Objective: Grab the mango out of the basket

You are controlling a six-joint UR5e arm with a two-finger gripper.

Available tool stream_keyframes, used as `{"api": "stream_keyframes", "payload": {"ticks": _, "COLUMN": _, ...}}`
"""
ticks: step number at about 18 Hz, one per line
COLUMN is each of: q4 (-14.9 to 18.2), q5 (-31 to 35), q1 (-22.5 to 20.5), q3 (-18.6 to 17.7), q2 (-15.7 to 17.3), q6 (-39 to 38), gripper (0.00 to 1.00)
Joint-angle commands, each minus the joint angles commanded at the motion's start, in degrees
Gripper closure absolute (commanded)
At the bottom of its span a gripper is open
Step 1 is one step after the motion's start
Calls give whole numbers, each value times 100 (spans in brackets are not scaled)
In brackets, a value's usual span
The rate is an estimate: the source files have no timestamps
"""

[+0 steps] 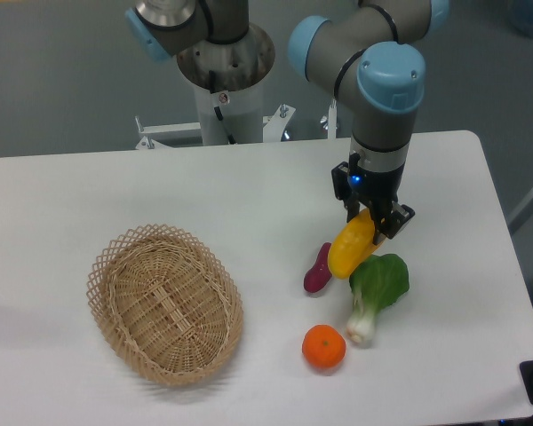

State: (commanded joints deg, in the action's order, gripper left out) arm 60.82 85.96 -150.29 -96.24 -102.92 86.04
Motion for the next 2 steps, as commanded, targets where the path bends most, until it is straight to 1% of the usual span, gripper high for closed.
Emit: {"api": "stream_keyframes", "payload": {"ticks": 2, "q4": 0, "q5": 0, "q1": -9, "q3": 0, "q2": 26, "q6": 0, "gripper": 40}}
